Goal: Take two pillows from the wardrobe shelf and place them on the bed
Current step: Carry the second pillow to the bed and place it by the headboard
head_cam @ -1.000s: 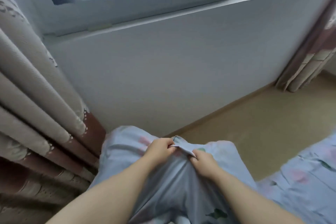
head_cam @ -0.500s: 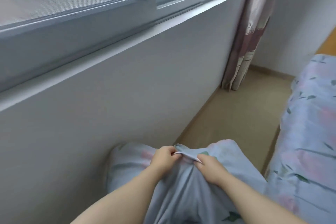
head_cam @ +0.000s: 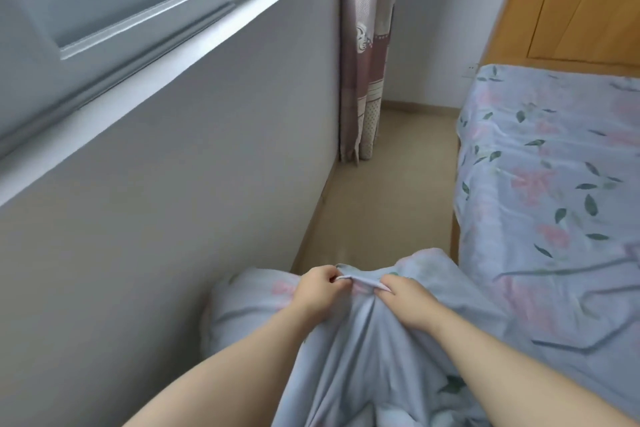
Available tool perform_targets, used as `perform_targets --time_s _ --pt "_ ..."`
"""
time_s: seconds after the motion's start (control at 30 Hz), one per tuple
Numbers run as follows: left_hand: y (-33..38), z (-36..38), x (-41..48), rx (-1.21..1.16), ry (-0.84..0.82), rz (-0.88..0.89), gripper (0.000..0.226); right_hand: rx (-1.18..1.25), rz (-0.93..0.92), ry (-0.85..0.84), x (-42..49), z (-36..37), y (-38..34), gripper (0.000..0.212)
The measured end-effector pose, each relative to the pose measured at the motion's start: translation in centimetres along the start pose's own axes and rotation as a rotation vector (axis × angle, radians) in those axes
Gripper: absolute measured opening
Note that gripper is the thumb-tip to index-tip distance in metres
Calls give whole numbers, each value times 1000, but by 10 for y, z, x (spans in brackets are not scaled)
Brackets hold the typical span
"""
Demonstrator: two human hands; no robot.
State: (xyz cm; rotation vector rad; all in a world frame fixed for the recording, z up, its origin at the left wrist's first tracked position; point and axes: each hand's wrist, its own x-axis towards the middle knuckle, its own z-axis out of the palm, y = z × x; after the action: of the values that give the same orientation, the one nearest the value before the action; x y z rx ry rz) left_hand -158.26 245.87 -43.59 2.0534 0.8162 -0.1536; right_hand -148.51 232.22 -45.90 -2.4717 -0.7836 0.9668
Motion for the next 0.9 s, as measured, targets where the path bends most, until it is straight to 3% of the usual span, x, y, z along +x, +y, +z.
perform_targets --time_s 0.3,0.57,0.73,0.9 --pt "118 15 145 67 -61 102 14 54 66 79 99 -132 52 36" --pt "190 20 267 121 -142 187 16 89 111 165 182 -215 80 38" --pt "243 16 359 189 -151 263 44 139 149 216 250 -273 95 37" --pt "288 5 457 198 -212 296 29 166 214 249 326 -330 98 36"
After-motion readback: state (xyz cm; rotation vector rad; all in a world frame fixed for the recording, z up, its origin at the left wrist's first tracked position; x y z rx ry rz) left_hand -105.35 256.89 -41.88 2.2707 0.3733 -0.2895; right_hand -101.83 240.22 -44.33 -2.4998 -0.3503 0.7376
